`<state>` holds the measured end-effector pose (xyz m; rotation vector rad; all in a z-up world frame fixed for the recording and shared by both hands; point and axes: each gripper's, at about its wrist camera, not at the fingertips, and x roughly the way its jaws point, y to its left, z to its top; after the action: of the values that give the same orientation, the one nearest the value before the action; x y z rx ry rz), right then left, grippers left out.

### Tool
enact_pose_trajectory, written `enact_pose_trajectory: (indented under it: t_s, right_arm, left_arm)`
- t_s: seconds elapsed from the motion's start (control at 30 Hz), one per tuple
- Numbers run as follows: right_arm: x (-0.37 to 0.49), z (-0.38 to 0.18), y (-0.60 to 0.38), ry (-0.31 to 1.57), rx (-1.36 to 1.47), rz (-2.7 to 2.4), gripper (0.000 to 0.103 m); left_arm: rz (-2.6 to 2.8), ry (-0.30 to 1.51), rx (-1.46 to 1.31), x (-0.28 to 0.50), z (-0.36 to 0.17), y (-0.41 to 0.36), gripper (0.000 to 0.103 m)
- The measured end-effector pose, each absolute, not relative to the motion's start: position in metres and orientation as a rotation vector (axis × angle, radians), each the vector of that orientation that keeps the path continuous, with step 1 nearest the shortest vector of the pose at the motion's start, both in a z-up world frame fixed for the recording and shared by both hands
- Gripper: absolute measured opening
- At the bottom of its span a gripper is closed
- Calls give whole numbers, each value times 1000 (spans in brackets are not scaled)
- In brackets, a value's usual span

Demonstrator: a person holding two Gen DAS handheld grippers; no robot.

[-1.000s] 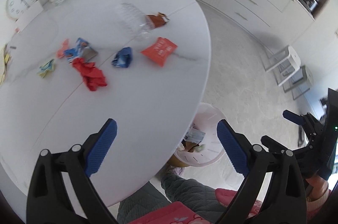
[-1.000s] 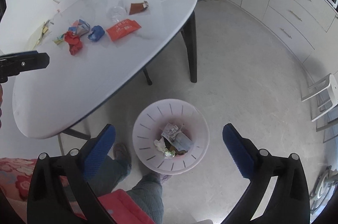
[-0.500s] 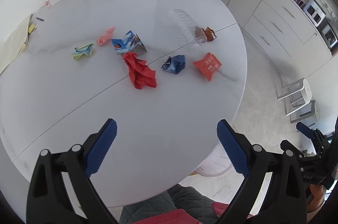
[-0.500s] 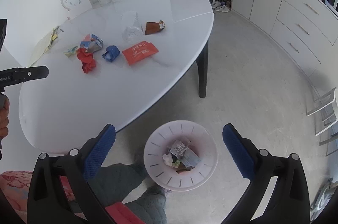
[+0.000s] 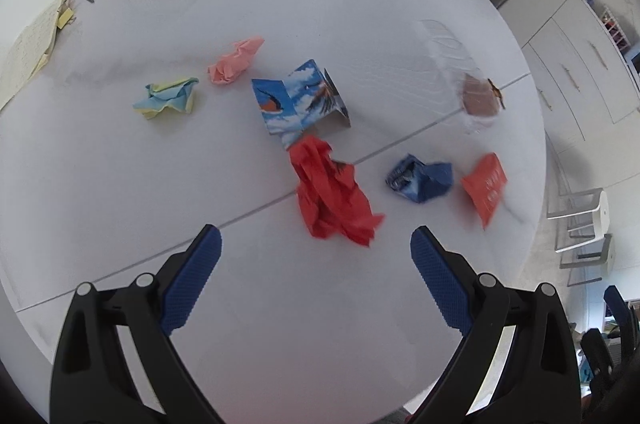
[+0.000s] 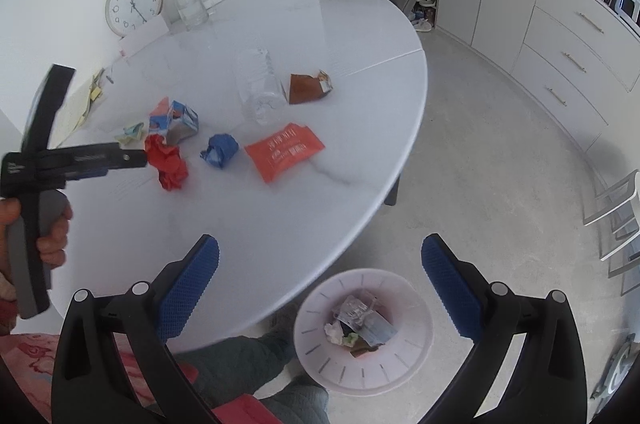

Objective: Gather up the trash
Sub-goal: 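Grasp the red tissue with the left gripper while the right gripper grasps the orange snack packet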

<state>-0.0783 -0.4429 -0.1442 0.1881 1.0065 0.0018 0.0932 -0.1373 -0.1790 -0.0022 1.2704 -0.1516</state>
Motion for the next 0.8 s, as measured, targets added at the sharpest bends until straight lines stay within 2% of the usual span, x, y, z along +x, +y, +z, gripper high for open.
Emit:
enact_pose_trajectory:
  t_s: [0.1, 0.23, 0.3, 0.33, 0.37, 0.53, 0.8]
  right_arm:
    - [-55, -149, -436, 1022, 197, 3, 101]
    - [-32, -156, -431, 1039, 227, 3, 101]
    - [-19, -161, -428, 1052, 234, 4, 101]
    - [-14, -163, -427, 1058, 228, 0, 101]
    - [-9, -165, -425, 1067, 219, -3, 101]
    - [14, -179, -421, 1101, 251, -20, 101]
    - [48, -209, -425, 1149, 420, -180, 101]
  left_arm:
    - [-164, 1306, 6, 111, -195, -139, 91]
    - [-189, 1364, -1, 123, -213, -144, 79]
    - [-201, 1389, -9, 128, -221, -145, 66]
    - [-208, 1406, -15, 130, -225, -145, 53]
    - [-219, 1418, -23, 132, -228, -145, 44]
    - [-264, 1387, 16, 132, -221, -148, 41]
    - [-328, 1308, 64, 124, -195, -141, 41]
